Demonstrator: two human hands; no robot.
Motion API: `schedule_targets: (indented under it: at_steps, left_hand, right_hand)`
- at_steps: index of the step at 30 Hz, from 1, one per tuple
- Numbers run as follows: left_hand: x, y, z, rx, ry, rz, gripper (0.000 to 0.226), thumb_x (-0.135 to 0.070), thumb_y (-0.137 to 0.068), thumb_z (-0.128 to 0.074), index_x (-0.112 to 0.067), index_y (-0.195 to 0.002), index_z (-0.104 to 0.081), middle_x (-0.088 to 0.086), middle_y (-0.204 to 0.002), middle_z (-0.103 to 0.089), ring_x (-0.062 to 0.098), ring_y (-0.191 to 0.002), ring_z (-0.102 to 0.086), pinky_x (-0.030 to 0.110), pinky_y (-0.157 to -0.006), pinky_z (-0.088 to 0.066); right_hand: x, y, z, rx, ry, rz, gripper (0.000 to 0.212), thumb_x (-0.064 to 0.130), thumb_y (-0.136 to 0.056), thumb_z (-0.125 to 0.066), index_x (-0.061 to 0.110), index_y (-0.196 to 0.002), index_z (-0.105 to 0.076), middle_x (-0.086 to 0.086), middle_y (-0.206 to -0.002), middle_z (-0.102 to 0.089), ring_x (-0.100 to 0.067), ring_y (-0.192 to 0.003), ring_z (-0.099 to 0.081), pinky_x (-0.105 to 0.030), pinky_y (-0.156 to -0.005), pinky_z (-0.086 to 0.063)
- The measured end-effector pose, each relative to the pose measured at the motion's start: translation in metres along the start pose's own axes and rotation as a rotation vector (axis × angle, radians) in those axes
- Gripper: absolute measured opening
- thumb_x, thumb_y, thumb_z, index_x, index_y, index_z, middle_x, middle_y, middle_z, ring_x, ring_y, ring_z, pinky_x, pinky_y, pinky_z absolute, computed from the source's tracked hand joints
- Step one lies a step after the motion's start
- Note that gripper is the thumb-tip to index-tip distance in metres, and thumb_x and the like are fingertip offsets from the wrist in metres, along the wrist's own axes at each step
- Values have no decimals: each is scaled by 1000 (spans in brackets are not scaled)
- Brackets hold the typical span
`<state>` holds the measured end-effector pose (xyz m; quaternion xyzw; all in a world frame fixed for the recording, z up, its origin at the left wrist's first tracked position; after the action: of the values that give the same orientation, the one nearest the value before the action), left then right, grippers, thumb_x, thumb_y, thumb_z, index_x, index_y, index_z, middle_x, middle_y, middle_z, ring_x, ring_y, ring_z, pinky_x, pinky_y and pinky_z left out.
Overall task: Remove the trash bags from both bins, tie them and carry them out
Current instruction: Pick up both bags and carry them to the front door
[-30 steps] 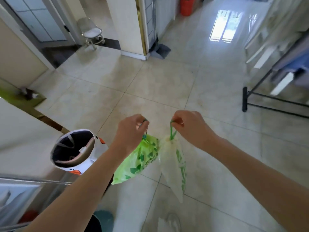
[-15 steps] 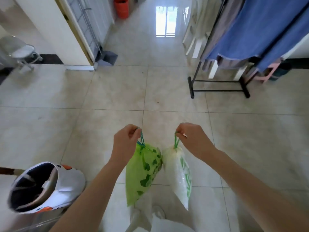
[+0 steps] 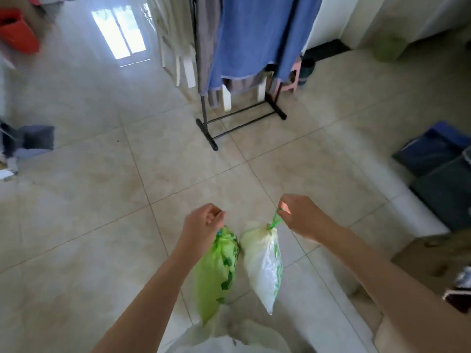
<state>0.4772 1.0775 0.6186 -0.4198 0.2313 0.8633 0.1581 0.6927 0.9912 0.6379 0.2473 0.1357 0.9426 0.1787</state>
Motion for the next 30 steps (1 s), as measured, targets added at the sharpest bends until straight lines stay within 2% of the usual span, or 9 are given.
schedule_targets:
  at_steps: [5, 8, 12, 14, 19, 23, 26, 28, 30]
  left_hand:
    - [-50, -79, -29, 95, -79, -144, 8, -21, -86, -65, -15, -81, -67, -6, -72, -71, 6, -70, -67, 19, -65, -49]
    - [-85, -126, -51, 98, -120, -216, 9, -21, -85, -66, -14, -80, -67, -5, -72, -71, 8, -69, -67, 25, -66, -52]
    - [-140, -185, -84, 53, -120, -255, 13, -23, -86, -64, -12, -81, -68, -5, -71, -71, 7, -68, -67, 28, -71, -53]
    - [-170, -214, -99, 31, -101, -261, 12, -24, -87, -63, -14, -81, -68, -7, -71, -71, 6, -70, -67, 28, -72, -53]
    - [-244, -285, -136, -2, -34, -277, 12, -19, -88, -63, -20, -76, -64, -9, -70, -69, 7, -72, -67, 27, -71, -51]
    - [-293, -346, -175, 59, 10, -283, 17, -14, -87, -64, -23, -72, -63, -1, -69, -71, 17, -69, -68, 32, -73, -54]
    - [-332, -393, -214, 117, 25, -301, 14, -12, -87, -63, -13, -74, -66, 4, -69, -71, 20, -68, -67, 31, -74, -53]
    - [-362, -424, -241, 140, 26, -326, 14, -13, -88, -62, -9, -76, -66, 4, -69, -70, 18, -69, -66, 23, -71, -49]
    - [-392, -458, -269, 155, 29, -359, 14, -12, -88, -62, -12, -74, -64, 3, -67, -69, 14, -65, -64, 14, -66, -46]
  right_hand:
    - [-46, -30, 48, -87, -45, -44, 15, 18, -92, -54, 6, -97, -60, -15, -100, -64, -31, -94, -58, -31, -75, -38]
    - [-75, -49, 79, -177, -137, -85, 13, 19, -90, -55, 8, -94, -61, -13, -95, -64, -30, -90, -59, -33, -76, -41]
    - [-118, -75, 126, -290, -295, -135, 8, 18, -90, -55, 11, -92, -59, 3, -77, -58, -12, -67, -51, -15, -58, -36]
    - [-142, -88, 151, -320, -356, -143, 5, 16, -90, -53, 15, -88, -57, 8, -69, -52, -3, -59, -45, -15, -55, -36]
    - [-202, -124, 215, -367, -446, -126, 8, 13, -89, -53, 16, -81, -51, 10, -64, -47, -1, -55, -45, -9, -54, -37]
    - [-256, -162, 264, -394, -436, -164, 9, 13, -88, -58, 15, -81, -53, 12, -65, -46, -3, -59, -42, -6, -56, -36]
    - [-305, -190, 298, -399, -432, -190, 5, 16, -88, -59, 14, -84, -57, 6, -70, -52, -14, -68, -48, -13, -60, -37]
    - [-341, -209, 320, -418, -425, -224, 5, 17, -88, -60, 13, -86, -60, 1, -76, -57, -18, -74, -51, -27, -67, -41]
    - [-378, -230, 344, -457, -407, -285, 7, 18, -87, -60, 11, -87, -61, 0, -76, -58, -18, -73, -51, -27, -63, -40]
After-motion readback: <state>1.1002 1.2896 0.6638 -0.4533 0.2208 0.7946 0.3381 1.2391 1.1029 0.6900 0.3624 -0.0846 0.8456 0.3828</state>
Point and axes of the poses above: each hand's wrist, its own y-axis away from the middle knuckle, its own z-axis out of the back of the hand, x = y × z, the point moved 5 cm from there along -y, towards the middle knuckle
